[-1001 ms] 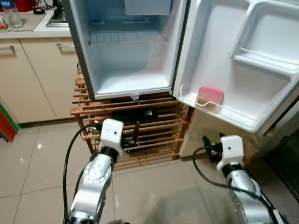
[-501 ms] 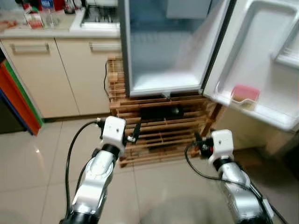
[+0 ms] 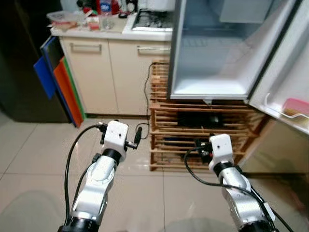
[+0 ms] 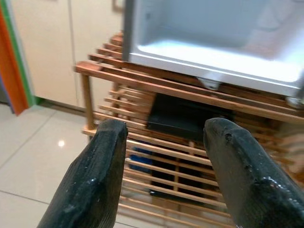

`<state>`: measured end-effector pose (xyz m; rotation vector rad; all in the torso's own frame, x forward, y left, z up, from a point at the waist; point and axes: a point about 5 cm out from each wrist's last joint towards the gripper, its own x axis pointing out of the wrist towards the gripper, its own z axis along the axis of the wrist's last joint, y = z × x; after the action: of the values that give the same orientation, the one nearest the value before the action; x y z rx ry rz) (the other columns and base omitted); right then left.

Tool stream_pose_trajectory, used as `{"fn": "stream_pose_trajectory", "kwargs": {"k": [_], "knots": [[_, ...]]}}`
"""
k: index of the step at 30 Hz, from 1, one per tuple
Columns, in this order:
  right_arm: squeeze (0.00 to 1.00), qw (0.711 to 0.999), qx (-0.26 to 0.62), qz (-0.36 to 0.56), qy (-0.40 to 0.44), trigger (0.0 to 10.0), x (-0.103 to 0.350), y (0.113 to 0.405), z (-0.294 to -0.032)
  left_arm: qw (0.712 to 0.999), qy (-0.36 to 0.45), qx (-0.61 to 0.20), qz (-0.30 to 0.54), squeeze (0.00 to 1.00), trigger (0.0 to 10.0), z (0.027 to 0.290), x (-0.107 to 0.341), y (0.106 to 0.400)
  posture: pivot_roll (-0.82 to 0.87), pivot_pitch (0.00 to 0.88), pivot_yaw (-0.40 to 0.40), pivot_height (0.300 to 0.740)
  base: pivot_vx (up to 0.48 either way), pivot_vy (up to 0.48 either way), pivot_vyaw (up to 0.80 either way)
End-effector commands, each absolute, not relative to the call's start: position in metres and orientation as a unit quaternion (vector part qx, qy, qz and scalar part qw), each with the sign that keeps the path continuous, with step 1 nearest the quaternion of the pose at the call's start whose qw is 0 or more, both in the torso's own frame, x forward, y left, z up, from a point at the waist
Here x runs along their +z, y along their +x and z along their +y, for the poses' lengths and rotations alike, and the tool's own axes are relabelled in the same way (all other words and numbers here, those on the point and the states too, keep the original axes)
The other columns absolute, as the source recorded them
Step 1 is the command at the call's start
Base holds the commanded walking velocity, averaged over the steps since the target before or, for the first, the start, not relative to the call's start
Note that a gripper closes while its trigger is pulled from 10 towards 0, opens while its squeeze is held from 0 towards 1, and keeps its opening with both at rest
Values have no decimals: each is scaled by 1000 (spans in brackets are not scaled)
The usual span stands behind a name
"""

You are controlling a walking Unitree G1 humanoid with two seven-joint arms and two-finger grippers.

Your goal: Restocking fridge

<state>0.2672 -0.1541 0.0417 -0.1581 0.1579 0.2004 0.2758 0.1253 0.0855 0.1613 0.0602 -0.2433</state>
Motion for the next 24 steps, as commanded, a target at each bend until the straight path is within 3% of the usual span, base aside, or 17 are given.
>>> {"fn": "stream_pose_trajectory", "kwargs": {"k": [1,24], "knots": [[39,988,106,70,-84,10000,45,271,-152,988,80,-133,20,0,10000,119,89,278,-17,0,-17,740,0,-442,0],[47,986,124,78,-80,10000,43,279,-146,984,78,-159,0,0,10000,112,92,277,-7,0,-22,740,0,-468,0]]}}
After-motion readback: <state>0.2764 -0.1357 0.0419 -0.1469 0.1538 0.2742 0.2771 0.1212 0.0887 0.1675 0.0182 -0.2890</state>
